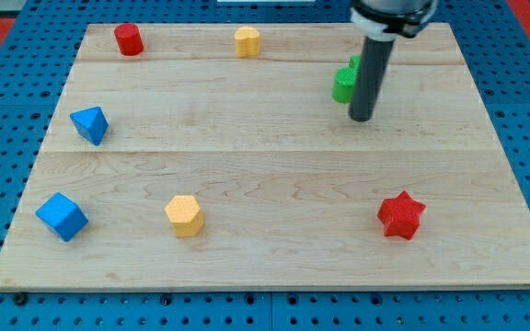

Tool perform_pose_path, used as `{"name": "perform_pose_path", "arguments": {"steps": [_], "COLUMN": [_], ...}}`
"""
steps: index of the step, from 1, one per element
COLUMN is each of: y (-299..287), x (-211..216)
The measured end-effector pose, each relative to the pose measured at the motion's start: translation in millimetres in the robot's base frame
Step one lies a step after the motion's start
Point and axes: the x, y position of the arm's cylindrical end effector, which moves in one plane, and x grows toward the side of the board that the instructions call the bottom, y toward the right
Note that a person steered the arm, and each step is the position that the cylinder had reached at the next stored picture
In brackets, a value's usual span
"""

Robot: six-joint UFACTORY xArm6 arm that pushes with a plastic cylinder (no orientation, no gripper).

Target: Push the green circle left below the green star

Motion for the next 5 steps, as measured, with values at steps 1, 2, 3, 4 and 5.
{"name": "perform_pose_path", "arguments": {"steps": [1, 2, 3, 4, 5], "y": [-60.1, -102.7, -106.8, -106.8, -106.7], "x": [17.6, 37.4, 38.4, 39.4, 39.4]}}
